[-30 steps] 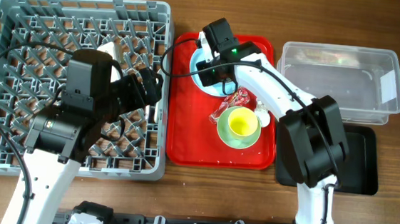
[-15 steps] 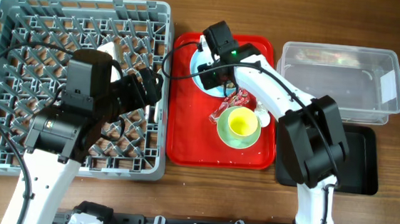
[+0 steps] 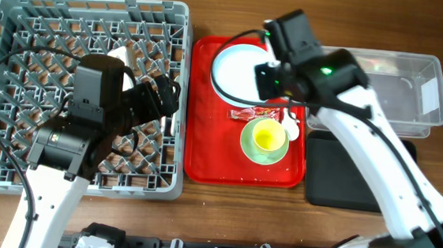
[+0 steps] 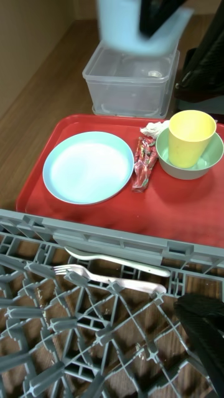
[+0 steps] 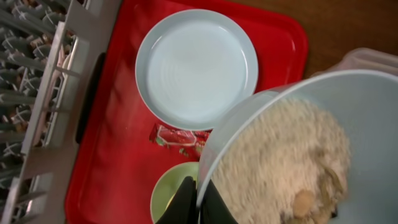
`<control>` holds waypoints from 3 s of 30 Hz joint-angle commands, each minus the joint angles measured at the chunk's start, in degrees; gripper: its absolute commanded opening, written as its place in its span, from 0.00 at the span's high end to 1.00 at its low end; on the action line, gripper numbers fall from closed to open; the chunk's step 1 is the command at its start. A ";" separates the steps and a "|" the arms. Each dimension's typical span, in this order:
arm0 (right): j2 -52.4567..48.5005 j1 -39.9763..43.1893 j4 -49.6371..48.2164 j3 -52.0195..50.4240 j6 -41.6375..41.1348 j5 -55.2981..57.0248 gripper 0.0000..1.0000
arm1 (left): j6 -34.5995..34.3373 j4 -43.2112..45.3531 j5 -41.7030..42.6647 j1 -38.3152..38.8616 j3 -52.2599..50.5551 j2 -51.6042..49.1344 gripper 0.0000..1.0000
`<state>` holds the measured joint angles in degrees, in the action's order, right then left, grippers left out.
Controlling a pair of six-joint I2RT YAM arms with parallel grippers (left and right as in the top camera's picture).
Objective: Sort waste into correct bins and load items into the dishwasher rack
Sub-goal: 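Tip the plate over the black tray to dump the rice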
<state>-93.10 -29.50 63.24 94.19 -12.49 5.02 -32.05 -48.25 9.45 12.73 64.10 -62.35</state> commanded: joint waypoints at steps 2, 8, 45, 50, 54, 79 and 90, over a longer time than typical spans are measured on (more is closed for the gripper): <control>2.89 6.23 10.49 0.48 -1.75 -6.19 0.96 | 0.48 0.15 -0.11 -0.33 0.52 0.04 0.00; 4.76 21.35 18.67 -2.89 -0.74 -9.62 0.96 | 0.48 0.15 -0.11 -0.33 0.52 0.04 0.00; 23.56 84.39 -5.68 -56.94 32.04 -89.94 0.96 | 0.48 0.15 -0.11 -0.33 0.52 0.04 0.00; 23.52 84.39 -12.04 -56.94 20.96 -97.46 0.96 | 0.48 0.15 -0.11 -0.33 0.52 0.04 0.00; 23.63 84.39 -12.52 -56.94 18.67 -97.63 0.96 | 0.48 0.15 -0.11 -0.33 0.52 0.04 0.00; 23.47 84.11 -11.02 -56.98 6.86 -93.18 0.96 | 0.48 0.15 -0.11 -0.33 0.52 0.04 0.00; 24.13 82.64 -12.07 -56.96 1.79 -93.96 0.96 | 0.48 0.15 -0.11 -0.33 0.52 0.04 0.00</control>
<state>-69.60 53.34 48.16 37.10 -7.57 -88.25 -32.05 -48.27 9.47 12.69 64.10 -62.35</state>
